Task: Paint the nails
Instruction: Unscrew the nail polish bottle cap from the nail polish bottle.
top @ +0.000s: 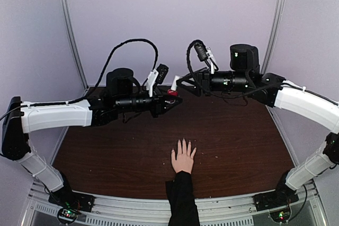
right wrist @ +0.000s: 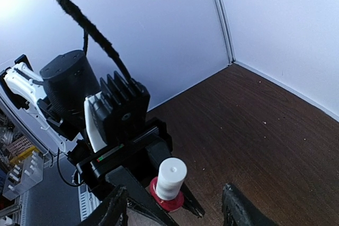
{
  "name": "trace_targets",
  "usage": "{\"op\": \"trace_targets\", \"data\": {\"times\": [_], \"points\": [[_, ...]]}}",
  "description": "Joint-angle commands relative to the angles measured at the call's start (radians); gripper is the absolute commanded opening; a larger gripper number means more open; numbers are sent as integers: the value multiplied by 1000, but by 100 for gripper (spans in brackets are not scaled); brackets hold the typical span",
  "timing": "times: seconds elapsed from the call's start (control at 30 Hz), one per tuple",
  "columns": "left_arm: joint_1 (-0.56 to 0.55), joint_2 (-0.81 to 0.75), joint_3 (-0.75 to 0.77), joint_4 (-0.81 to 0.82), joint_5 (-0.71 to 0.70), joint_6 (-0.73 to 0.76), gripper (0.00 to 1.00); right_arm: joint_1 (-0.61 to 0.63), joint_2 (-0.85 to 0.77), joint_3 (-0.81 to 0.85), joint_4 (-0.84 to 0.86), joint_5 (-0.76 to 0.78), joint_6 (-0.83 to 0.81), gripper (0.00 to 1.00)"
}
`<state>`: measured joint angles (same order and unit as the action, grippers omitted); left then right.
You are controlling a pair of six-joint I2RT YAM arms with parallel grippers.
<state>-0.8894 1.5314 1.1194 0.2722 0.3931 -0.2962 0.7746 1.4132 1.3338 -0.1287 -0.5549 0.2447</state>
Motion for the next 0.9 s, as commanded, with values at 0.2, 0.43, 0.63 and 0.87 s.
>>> {"op": "trace_targets", "data": {"times": [0.2,0.43,0.63,0.87], "points": [[-15,0,38,-1,-86,56,0,11,81,41,77,78,177,55],[-27,11,39,-2,-125,88,0,26,110,46,99,111,228,50],[-34,15,39,-7,-150,110,0,26,121,50,111,112,256,37],[-36,9,40,-18,-176,107,0,26,126,40,127,80,268,11]]}}
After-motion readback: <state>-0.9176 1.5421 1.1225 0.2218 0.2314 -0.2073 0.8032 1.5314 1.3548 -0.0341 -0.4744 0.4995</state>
